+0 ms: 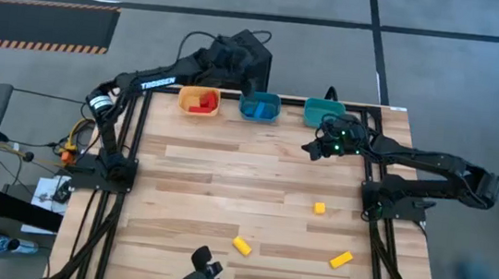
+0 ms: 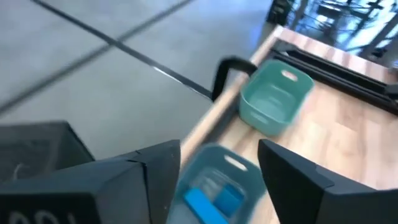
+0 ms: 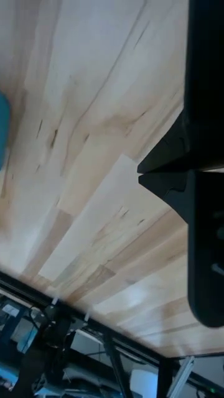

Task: Sort & place blocks by color
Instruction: Put the top right yellow block into the light green container

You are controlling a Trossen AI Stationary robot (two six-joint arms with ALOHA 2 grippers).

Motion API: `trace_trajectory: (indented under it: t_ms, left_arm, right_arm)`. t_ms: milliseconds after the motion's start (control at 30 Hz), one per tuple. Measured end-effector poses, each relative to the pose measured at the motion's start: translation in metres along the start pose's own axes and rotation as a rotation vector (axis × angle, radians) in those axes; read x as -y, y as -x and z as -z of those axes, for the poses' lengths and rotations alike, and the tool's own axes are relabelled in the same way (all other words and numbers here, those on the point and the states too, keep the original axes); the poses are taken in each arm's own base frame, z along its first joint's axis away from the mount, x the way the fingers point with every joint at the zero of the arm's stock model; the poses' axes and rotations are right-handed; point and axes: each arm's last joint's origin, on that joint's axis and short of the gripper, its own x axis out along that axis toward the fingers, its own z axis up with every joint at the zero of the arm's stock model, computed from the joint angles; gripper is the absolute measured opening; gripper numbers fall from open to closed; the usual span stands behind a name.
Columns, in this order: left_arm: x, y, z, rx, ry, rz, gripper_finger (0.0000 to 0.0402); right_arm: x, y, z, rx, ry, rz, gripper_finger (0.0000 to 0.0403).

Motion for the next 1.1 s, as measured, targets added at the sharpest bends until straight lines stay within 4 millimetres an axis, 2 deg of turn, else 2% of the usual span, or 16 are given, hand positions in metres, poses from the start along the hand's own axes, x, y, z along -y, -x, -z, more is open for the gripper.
trace_trajectory:
  t_ms: [267,433,533,700,900,967,1100]
  left_arm:
    - [0.002,0.016,-0.010,0.038,-0.023,-0.013,0.0153]
    - [0.007,0.041,-0.019,0.070,-0.040,-0.009,0.0120]
    - [0.006,0.053,-0.013,0.079,-0.079,-0.013,0.0104]
    - [0.008,0.052,0.021,0.072,0.008,0.085,0.0087]
    - [0.053,0.043,0.055,0.060,0.049,0.233,0.0081]
    - [0.075,0.043,0.057,0.050,0.041,0.283,0.0081]
    - [0.133,0.043,0.071,0.022,-0.050,0.328,0.0081]
  right_arm:
    - [0.000,0.000,-0.001,0.017,0.027,0.016,0.0006]
    - [0.003,0.000,-0.002,0.048,0.033,0.076,0.0006]
    - [0.007,0.001,-0.003,0.053,0.042,0.096,0.0006]
    - [0.010,0.003,-0.006,0.078,0.033,0.125,0.0006]
    - [0.008,0.001,0.000,0.001,0.102,0.082,0.0006]
    - [0.008,0.001,0.006,-0.069,0.131,0.062,0.0006]
    - [0.006,0.001,0.020,-0.216,0.147,0.027,0.0006]
